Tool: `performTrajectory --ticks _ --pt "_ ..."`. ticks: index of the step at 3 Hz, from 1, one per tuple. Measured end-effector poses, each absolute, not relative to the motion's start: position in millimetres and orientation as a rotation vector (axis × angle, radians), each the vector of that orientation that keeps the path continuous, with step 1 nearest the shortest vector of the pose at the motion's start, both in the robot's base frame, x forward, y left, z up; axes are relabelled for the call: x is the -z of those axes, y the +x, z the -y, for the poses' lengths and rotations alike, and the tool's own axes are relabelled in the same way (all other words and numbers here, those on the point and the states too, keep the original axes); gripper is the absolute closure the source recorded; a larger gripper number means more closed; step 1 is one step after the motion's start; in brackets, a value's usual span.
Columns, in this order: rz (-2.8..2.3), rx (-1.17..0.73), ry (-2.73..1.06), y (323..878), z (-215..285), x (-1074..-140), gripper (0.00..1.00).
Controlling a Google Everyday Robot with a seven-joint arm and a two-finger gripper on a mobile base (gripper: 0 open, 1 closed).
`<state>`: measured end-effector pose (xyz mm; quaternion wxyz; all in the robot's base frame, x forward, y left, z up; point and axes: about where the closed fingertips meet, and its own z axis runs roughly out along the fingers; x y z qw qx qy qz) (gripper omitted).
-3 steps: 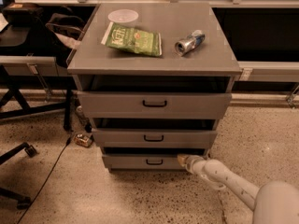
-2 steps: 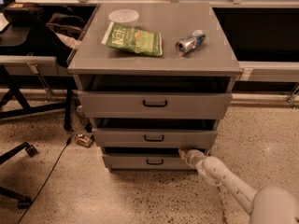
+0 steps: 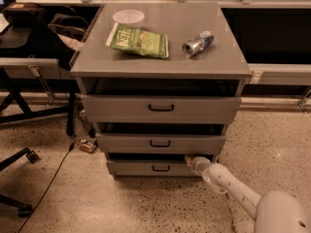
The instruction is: Open bottom drawer
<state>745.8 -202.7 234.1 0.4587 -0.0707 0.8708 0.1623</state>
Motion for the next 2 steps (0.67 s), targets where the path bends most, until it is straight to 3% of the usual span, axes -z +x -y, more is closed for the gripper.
performTrajectory --ticks 2 --pt "-2.223 -0.396 -0.166 751.4 186.8 -223.7 1.00"
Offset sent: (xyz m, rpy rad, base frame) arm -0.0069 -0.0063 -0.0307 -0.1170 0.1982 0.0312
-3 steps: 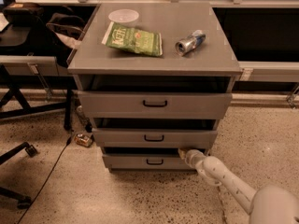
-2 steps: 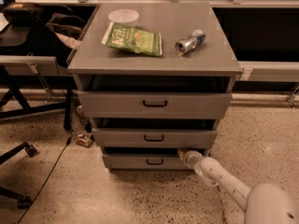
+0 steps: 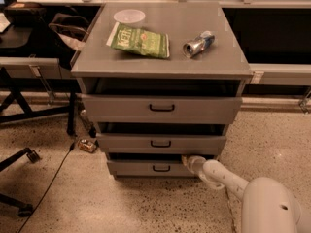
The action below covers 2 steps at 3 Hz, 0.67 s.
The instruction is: Open bottom drawer
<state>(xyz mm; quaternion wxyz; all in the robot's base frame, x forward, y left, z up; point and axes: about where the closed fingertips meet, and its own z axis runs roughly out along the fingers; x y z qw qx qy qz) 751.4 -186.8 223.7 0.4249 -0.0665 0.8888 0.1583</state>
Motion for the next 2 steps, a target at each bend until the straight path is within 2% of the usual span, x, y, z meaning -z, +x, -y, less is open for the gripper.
performTrajectory --ticks 2 --pt "-2.320 -0.339 -0.396 731.2 213.6 -215.6 1.00"
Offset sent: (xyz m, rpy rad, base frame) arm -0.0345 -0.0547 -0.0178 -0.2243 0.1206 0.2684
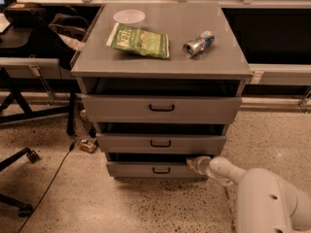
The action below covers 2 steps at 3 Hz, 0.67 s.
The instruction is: Open bottom drawer
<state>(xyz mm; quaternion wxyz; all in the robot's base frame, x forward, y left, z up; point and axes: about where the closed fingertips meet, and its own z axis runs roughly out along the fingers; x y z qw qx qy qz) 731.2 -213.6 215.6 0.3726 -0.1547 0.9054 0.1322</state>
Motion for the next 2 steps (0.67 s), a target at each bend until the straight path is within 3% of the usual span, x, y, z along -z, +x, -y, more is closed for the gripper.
performTrajectory --ticks 2 --pt "-2.356 -0.377 -0.443 722.5 216.9 -210.9 1.00"
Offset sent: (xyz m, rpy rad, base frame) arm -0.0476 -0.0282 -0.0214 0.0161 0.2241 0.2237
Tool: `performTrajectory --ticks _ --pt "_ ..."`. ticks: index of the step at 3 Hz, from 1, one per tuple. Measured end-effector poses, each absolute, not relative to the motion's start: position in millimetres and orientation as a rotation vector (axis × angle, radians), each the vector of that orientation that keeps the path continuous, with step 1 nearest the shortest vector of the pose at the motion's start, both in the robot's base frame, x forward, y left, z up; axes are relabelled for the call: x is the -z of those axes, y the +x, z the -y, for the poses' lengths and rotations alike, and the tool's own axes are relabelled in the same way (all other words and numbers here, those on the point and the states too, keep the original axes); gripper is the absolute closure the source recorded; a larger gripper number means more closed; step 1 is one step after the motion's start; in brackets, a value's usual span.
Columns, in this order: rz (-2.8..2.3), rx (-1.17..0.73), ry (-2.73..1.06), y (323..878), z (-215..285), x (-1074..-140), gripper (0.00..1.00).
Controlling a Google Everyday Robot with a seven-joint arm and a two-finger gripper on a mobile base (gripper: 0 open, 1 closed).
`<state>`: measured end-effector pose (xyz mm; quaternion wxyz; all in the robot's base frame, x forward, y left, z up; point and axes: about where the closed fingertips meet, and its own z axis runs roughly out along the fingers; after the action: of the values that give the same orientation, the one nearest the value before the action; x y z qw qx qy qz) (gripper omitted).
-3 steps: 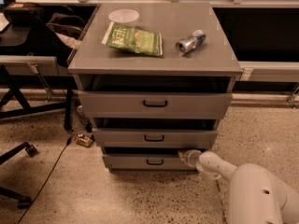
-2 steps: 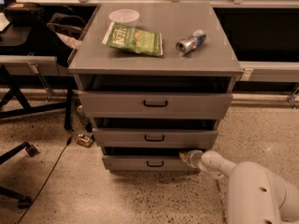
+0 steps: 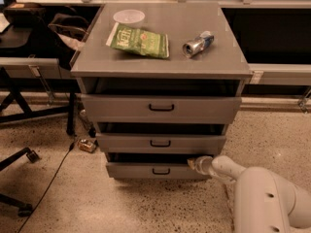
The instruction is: Open bottom drawer
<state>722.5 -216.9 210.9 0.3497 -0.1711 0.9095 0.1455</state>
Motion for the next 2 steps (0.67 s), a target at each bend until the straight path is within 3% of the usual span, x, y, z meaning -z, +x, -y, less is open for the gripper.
performTrajectory --ticks 1,2 --pt "-2.357 -0.377 -0.443 722.4 216.7 -214.8 1.00" --pt "-2.395 -0.492 -0.396 686.0 233.7 -217.7 1.00"
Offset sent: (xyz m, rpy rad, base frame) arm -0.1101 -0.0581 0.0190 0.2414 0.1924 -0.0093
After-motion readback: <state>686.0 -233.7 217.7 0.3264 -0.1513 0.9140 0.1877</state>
